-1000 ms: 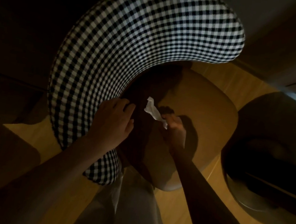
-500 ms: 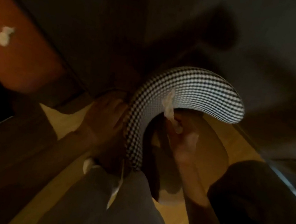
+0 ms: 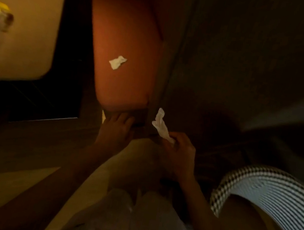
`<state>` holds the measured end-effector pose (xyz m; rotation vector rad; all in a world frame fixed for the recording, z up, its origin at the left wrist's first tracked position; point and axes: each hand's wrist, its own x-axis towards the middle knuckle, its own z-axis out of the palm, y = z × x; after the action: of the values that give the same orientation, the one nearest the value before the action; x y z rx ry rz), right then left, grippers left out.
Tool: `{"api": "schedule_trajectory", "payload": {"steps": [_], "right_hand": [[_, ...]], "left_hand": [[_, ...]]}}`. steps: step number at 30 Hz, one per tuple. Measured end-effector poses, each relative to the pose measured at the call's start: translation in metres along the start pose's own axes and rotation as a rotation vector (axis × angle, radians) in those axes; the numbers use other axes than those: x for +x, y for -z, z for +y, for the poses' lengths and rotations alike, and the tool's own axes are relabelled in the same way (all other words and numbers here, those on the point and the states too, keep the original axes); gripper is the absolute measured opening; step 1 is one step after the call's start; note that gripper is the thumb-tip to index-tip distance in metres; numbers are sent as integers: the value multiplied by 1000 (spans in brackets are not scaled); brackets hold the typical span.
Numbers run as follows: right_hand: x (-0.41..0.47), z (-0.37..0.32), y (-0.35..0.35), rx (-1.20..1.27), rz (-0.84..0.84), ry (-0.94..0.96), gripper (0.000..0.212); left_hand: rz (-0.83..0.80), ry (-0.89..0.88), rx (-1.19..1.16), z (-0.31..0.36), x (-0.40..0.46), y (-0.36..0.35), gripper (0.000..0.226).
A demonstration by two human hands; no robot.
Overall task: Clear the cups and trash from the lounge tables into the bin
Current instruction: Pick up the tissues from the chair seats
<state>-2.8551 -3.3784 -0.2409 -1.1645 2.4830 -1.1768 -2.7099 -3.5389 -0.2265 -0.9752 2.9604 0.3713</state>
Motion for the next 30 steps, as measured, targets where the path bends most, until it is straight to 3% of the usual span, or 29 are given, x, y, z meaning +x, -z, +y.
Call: {"api": "schedule_trajectory", "payload": {"steps": [8,12,17,25,30], "right_hand": [[114,-47,-81,87,-180,19,15],[185,-51,-115,107,-260,143,19],[273,-61,-148,82,-316,149,24],[374,-89,-213,-13,-262,115,19],[431,-93,-272,-52,-210,-2,22]], "left_hand": [[-7,195,25,-106,66,1,43],[2,265,24,-144,121,-2,49],[-28,350,30,-173,186,1,50],[-23,441,-57,-240,270,4,51],[-37,377,-80,-306,345,4,53]]}}
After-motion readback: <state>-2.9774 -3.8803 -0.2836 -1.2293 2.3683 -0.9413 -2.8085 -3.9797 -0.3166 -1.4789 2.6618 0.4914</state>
